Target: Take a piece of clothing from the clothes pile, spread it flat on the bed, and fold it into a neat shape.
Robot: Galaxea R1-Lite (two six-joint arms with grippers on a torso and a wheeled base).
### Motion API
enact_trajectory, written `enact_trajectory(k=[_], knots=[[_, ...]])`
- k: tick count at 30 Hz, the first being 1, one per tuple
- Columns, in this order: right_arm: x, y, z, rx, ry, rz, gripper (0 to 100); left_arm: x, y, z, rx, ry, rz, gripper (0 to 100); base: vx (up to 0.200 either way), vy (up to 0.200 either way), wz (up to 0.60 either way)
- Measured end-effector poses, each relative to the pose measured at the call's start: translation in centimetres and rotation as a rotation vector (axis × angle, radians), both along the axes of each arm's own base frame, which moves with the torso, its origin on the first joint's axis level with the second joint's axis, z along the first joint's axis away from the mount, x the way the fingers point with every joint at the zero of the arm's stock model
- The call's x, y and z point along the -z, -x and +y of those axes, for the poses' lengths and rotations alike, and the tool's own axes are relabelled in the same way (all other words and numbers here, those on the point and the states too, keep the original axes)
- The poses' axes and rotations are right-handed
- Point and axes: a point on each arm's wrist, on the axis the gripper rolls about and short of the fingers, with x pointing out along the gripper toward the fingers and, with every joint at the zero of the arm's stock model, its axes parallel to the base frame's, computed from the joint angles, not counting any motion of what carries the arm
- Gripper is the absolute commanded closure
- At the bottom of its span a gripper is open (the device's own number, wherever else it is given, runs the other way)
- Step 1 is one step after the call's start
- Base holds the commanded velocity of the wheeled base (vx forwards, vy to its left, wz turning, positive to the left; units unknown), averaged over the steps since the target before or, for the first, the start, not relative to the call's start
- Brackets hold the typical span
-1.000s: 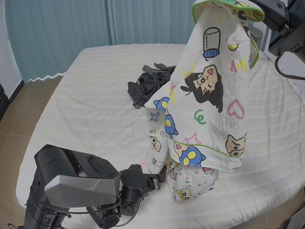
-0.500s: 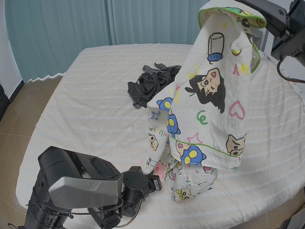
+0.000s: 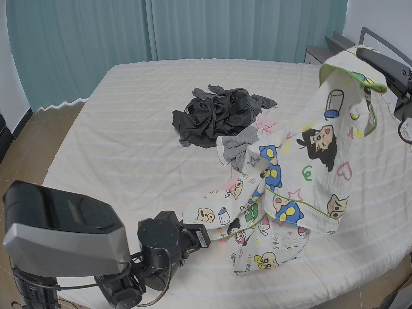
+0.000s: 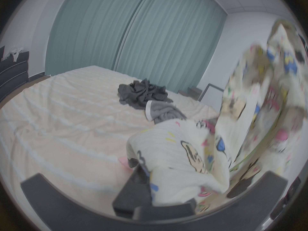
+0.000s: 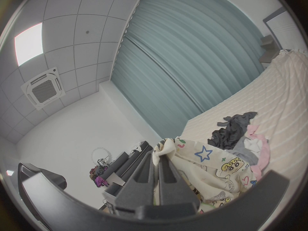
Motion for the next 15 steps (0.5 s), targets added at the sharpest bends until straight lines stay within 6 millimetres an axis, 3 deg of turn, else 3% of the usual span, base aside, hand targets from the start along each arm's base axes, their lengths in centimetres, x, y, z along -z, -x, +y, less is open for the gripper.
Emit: enact_trajectory(k=[8, 15], knots=[[3.1, 2.1, -2.3, 0.083, 0.019, 0.043, 100, -5.4, 1.2, 1.6, 0.0, 0.045, -0.135, 100, 0.0, 0.0, 0.0], [4.6, 2.7, -3.8, 0.175, 0.028, 0.063, 100, -9.1, 2.0, 3.3, -0.022, 0.046, -0.165, 100, 0.0, 0.0, 0.0]])
